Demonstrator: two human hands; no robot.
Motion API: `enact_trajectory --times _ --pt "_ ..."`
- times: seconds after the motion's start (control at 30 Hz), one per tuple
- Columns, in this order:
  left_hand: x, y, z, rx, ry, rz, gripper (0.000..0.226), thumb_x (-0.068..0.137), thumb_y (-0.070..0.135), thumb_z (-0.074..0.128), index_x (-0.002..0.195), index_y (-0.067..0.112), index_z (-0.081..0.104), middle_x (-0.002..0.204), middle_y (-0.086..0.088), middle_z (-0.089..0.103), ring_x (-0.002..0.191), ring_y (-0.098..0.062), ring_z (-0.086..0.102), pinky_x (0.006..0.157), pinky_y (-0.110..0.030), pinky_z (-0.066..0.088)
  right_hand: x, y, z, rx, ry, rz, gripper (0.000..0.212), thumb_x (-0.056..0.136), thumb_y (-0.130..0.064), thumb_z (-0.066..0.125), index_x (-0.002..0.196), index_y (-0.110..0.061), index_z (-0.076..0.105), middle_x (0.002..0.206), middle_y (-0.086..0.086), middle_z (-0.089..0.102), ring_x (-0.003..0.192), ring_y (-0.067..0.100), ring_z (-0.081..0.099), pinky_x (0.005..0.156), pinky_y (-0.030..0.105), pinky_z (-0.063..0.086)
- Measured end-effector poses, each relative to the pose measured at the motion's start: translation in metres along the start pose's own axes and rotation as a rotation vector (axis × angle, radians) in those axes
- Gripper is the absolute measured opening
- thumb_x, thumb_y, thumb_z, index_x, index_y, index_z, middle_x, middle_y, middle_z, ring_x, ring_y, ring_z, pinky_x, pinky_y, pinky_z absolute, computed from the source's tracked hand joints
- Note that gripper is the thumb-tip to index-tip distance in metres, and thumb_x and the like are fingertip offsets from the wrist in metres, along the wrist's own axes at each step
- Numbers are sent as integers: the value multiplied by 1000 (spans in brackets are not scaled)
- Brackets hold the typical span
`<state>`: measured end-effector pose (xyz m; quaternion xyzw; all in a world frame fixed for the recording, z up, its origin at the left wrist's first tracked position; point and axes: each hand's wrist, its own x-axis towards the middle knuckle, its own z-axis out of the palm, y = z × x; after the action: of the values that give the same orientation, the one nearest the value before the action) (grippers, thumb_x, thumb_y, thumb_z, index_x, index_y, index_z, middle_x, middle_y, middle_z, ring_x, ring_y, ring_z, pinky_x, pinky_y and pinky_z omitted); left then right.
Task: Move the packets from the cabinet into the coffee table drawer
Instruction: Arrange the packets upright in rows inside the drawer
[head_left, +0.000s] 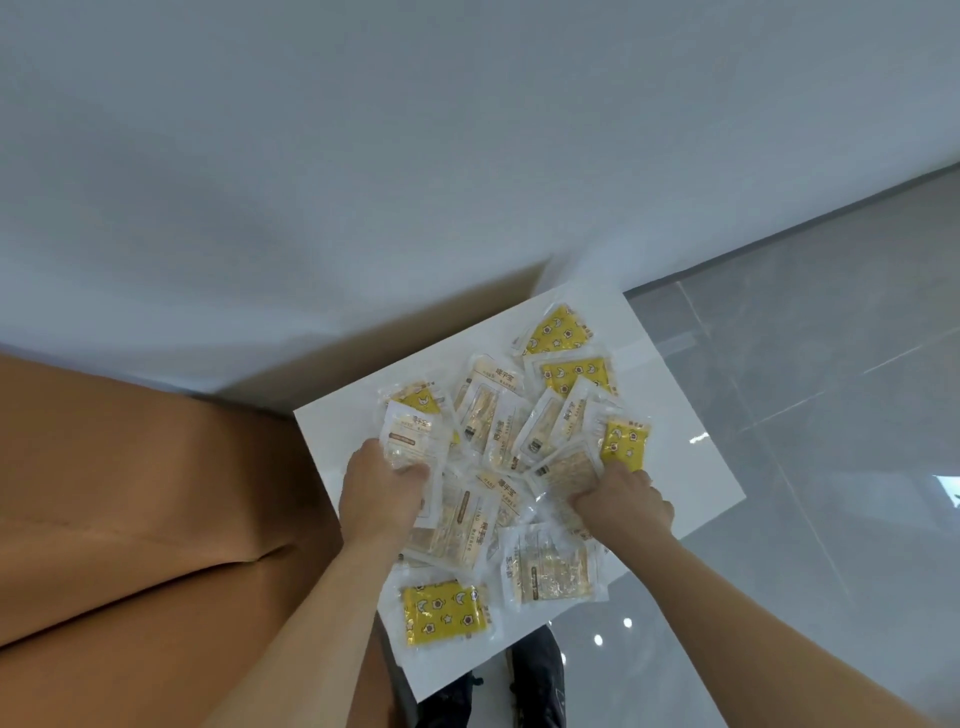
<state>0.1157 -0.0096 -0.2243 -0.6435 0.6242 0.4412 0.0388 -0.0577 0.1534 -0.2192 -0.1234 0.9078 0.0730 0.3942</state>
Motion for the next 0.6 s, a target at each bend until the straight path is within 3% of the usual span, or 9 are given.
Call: enact_trajectory --times 0.1,0.23,0.3,0.4,0.5,0.6 --pt "-6 2 -4 -167 -77 0 16 83 25 71 96 30 63 94 9 70 80 -9 68 58 -26 50 2 3 -4 55 -19 -31 32 83 -26 50 114 -16 47 104 6 57 100 30 56 91 40 43" --pt "-19 1 1 -274 -146 16 25 83 21 73 102 36 64 94 16 72 83 -1 70 66 -23 54 4 10 1 183 -10 -104 26 84 -25 52 108 -16 45 100 4 56 93 28 57 88 43 47" --pt "-23 -1 8 -281 -151 15 26 84 20 74 102 36 65 95 16 73 84 -1 70 66 -22 53 4 15 5 277 19 -155 23 86 -24 53 106 -15 47 98 4 54 87 26 57 78 41 50" --pt "-27 1 16 -260 -113 12 22 87 21 71 103 34 63 95 13 71 85 -4 68 64 -22 51 5 18 2 391 69 -216 17 86 -21 56 100 -17 47 95 3 53 77 22 56 56 30 40" --pt "-31 12 17 -225 -37 57 16 93 26 63 106 33 57 98 13 66 88 -8 66 63 -25 50 5 18 -12 416 122 -294 15 86 -20 58 93 -20 45 91 2 52 70 16 51 51 27 33" --pt "-37 27 8 -188 28 81 22 99 29 51 120 29 46 110 12 62 91 -17 65 68 -34 55 -5 20 -35 497 118 -321 15 84 -16 58 85 -23 45 85 2 55 65 18 53 48 27 38"
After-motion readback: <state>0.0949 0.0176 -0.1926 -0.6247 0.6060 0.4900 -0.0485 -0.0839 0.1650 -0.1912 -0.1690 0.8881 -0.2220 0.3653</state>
